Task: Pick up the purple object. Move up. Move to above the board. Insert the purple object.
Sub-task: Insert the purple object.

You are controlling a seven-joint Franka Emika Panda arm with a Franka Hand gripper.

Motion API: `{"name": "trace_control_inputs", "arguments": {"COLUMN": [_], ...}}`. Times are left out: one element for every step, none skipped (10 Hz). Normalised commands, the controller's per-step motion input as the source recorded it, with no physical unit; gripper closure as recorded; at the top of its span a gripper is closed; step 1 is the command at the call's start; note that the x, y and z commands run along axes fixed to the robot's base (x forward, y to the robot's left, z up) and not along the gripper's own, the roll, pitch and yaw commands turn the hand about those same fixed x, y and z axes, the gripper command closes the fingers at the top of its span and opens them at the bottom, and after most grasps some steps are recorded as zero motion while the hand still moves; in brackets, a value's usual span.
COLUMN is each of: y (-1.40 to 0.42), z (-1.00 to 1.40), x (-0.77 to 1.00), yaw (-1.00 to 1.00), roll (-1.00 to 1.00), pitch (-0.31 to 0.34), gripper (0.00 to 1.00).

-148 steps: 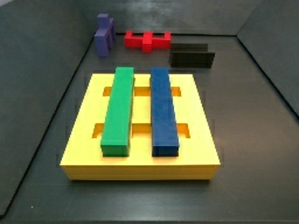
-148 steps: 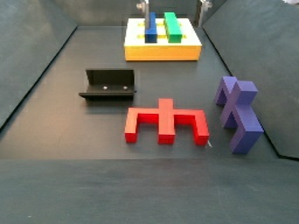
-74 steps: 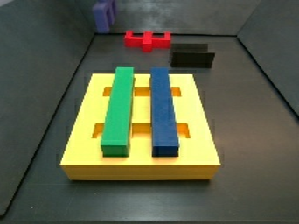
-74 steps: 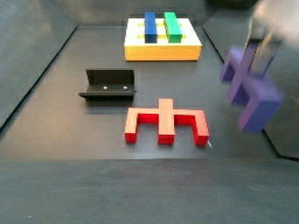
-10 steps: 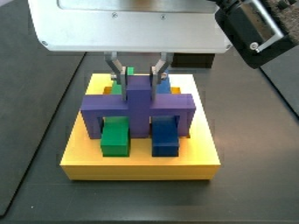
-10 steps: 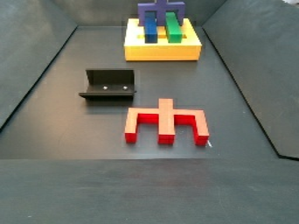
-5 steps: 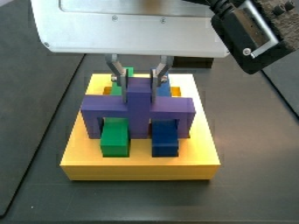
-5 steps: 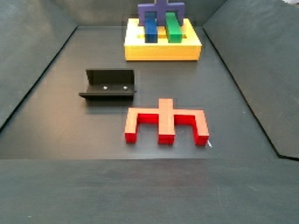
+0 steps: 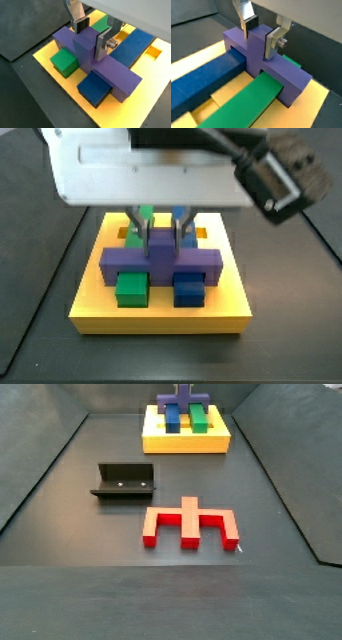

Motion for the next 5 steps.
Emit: {"name": "trace_control_inputs", "arguments": {"y": [0.00,0.05,0.10,0.05,0.00], "z": [-0.37,-0.46,-0.46,-0.34,0.00], "x": [-0.04,-0.22,-0.27,-0.15,0.00], "yaw": [0.04,0.09,0.08,0.07,0.00], "roll": [-0.03,-0.10,-0.17,-0.17,0.00], "pitch": [-0.106,-0.250,-0.329,-0.233,0.000], "gripper": [1.00,1.00,1.00,1.00,1.00]}}
